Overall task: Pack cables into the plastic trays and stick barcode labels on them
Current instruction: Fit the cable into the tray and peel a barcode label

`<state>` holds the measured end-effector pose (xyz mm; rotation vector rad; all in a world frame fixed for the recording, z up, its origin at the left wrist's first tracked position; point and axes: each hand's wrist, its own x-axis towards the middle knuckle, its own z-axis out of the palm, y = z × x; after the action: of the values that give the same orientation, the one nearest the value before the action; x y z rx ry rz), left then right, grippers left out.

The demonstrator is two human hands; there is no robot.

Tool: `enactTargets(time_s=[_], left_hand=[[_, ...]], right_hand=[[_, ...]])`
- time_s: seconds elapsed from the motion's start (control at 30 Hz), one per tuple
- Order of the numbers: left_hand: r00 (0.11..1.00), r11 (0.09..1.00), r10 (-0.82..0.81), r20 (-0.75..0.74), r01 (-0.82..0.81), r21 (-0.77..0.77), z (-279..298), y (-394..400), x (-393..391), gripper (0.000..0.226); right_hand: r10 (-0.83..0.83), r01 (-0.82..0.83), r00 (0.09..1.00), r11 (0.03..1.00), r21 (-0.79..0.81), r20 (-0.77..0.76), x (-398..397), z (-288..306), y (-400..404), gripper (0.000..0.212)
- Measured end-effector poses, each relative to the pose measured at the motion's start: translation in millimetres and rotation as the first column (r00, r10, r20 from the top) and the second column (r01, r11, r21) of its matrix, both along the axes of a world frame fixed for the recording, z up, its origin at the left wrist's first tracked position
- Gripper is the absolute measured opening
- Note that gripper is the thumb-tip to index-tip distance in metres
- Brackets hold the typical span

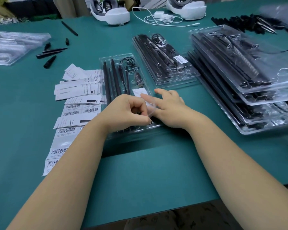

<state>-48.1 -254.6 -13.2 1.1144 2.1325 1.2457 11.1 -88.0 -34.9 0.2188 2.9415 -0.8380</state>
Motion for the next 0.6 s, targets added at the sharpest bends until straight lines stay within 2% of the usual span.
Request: enactTargets(time_s=[0.1, 0.17, 0.2, 0.27, 0.37, 0.5, 0.6], left_hand=[[1.000, 1.000, 0.006, -0.008, -0.006, -0.017, 0, 0, 0, 0.017], [0.999, 0.999, 0.004, -0.039, -0.005, -0.036, 0, 1, 0, 0.016], [0.998, 0.999, 0.004, -0.063, -0.007, -0.044, -1, 1, 0, 0.018], [0.991, 0.998, 0.006, -0.136, -0.015, -0.065, -3, 3, 1, 0.021], [0.954, 0.992, 0.010, -0.299, -0.047, -0.115, -5, 3, 4, 0.023], [0.895, 0.979, -0.045, -0.444, -0.049, -0.199, -4, 5, 8, 0.028], [0.830, 0.954, -0.117, -0.545, -0.060, -0.295, -2, 7, 13, 0.032]], right_hand=[[-0.037, 0.008, 0.994, 0.959, -0.282, -0.098, 4, 9, 9, 0.034], [-0.205, 0.114, 0.972, 0.840, -0.530, -0.117, 10, 16, 18, 0.021], [-0.283, 0.168, 0.953, 0.788, -0.593, -0.105, 12, 18, 22, 0.016], [-0.318, 0.230, 0.947, 0.777, -0.585, -0.050, 15, 19, 24, 0.017], [-0.271, 0.243, 0.962, 0.807, -0.538, 0.029, 14, 15, 17, 0.027], [-0.264, 0.232, 0.964, 0.882, -0.410, -0.022, 13, 13, 16, 0.011], [-0.280, 0.238, 0.959, 0.881, -0.409, -0.047, 12, 11, 16, 0.006]])
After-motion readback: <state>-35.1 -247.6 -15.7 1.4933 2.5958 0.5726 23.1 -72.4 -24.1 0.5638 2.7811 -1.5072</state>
